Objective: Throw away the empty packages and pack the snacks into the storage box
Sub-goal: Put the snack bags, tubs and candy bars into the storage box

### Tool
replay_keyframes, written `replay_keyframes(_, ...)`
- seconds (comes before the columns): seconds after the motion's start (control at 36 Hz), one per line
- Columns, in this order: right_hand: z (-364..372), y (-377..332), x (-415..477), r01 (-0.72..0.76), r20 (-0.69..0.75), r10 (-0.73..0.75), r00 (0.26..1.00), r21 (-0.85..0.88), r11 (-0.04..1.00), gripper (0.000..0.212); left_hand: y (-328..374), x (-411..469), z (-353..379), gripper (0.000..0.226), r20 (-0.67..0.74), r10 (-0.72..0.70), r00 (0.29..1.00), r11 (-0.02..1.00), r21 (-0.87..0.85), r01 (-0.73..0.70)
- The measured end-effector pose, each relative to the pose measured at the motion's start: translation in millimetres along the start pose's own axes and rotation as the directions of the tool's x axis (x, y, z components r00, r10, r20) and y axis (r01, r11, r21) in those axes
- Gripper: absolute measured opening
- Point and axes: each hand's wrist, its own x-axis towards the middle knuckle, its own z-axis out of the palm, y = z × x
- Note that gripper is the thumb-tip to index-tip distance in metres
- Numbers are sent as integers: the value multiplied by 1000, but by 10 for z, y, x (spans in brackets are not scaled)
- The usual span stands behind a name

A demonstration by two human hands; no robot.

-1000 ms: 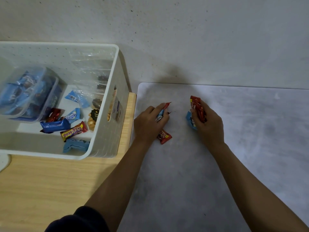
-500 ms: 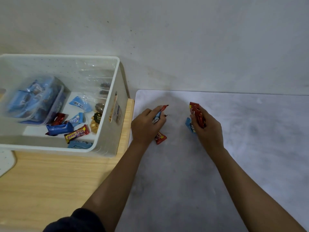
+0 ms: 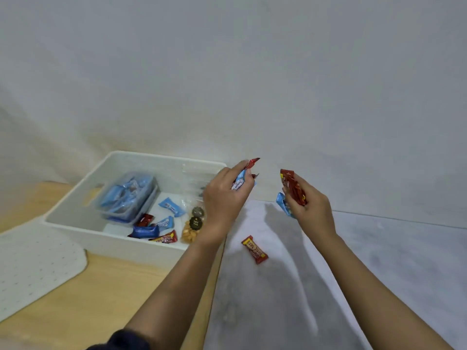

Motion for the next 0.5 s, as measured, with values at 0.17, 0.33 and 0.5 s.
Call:
replay_keyframes(0.17,543,-575,103,74,48,-76,996,33,997,41,-342,325,-662,33,-57,38,998,995,91,-33)
replay_keyframes(0.33,1324,-1043,109,93,124,-99,987,58,994,45,-973,399,-1289,38,-44,-47,998,978,203,55)
replay_keyframes(0.5,1951,-1366,105,36,146,-53,988,118,992,42,-1539,407,-1701,47,-8,-208,978,951,234,204)
